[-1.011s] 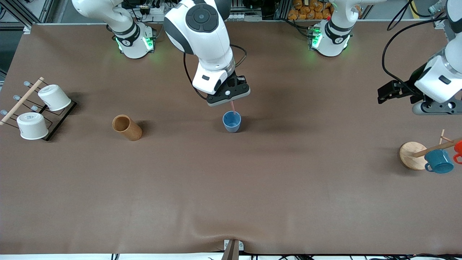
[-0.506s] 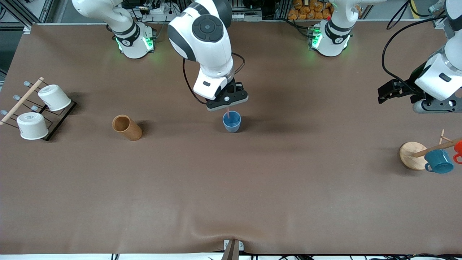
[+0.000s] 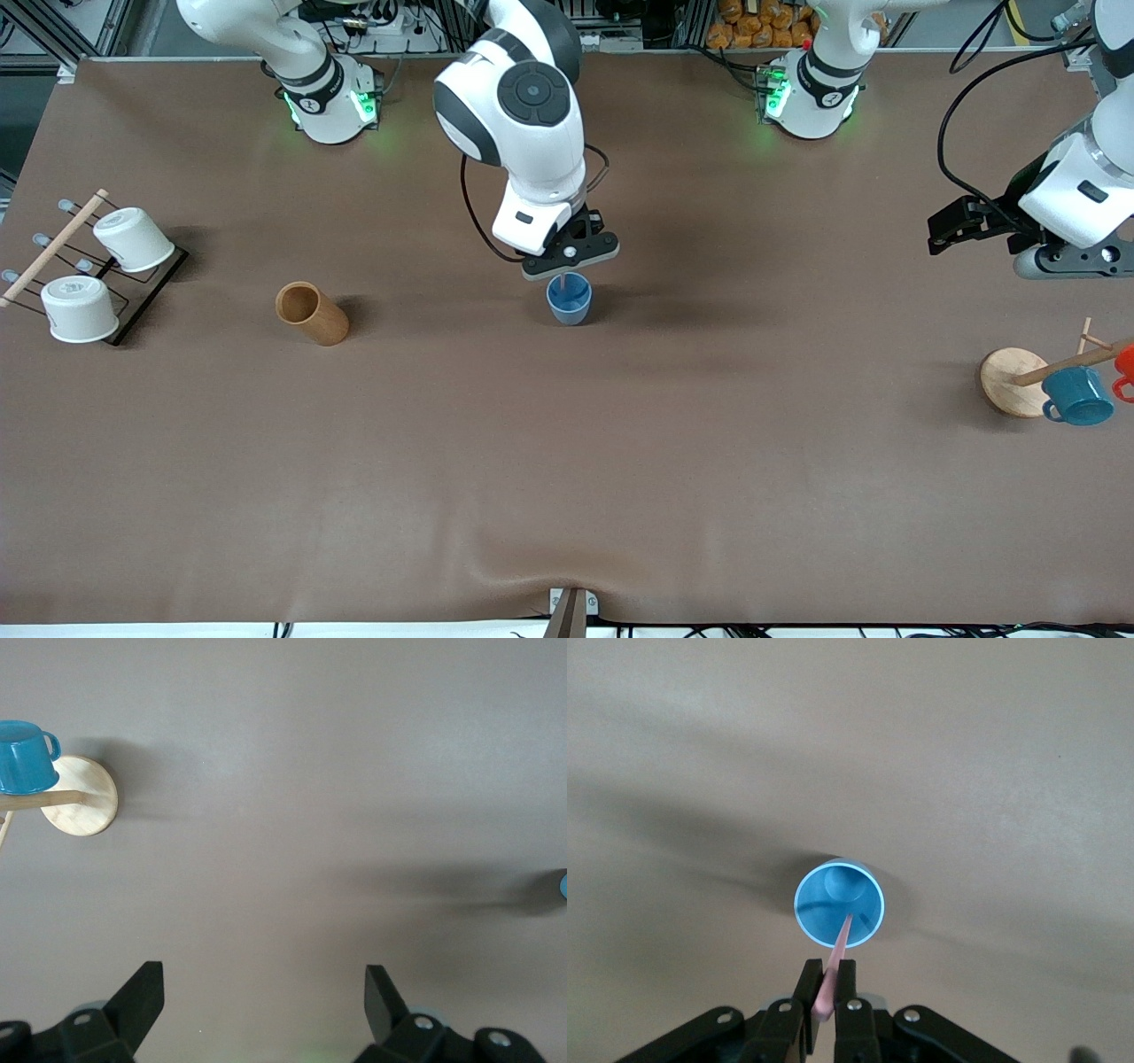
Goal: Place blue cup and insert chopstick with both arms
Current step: 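Lower the pink chopstick into the blue cup with the right gripper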
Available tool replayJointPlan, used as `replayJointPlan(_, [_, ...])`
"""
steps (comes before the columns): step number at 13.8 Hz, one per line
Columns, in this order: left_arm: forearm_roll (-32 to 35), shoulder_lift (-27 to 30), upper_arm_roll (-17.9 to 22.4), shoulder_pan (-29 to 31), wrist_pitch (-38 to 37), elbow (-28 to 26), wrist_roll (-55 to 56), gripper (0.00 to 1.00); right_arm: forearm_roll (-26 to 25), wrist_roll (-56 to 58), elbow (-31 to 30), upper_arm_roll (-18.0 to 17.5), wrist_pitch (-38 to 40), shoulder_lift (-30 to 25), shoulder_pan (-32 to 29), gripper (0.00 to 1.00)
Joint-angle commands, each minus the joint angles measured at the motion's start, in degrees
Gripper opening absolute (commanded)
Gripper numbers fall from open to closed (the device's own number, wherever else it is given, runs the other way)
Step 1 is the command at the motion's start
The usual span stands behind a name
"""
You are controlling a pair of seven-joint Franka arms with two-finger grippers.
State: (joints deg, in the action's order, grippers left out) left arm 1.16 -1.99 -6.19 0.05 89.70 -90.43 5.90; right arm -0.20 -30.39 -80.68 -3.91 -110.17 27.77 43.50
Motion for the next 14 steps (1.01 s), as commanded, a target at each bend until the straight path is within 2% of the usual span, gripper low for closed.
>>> replayJointPlan(1, [-0.72,1.11,-0.32,0.56,0.74,-1.15,-0.62,1.0,-1.12,-2.3,0.35,0.48,-1.88,1.23,1.06,0.0])
replayJointPlan(8, [-0.89,1.03,-0.32,0.56,0.74,-1.24,-0.62,1.0,-2.52,-2.57,0.26,0.57,-3.73,3.78,1.24,0.0])
replayJointPlan(9, [-0.89,1.11,-0.32,0.56,0.74,-1.24,-0.62,1.0,-2.7,-2.57,0.35,0.57,-4.09,3.87,1.24,0.05])
replayJointPlan(10, [-0.89,1.03,-0.32,0.56,0.74,-1.24,-0.62,1.0,-3.05,-2.57,0.35,0.48,-4.0,3.78,1.24,0.59])
replayJointPlan(11, [-0.89,1.11,-0.32,0.56,0.74,-1.24,-0.62,1.0,-3.14,-2.57,0.35,0.57,-4.0,3.69,1.24,1.0])
replayJointPlan(14, [-0.89,1.03,-0.32,0.56,0.74,-1.24,-0.62,1.0,-3.14,-4.85,0.44,0.48,-3.3,3.17,1.41,1.0])
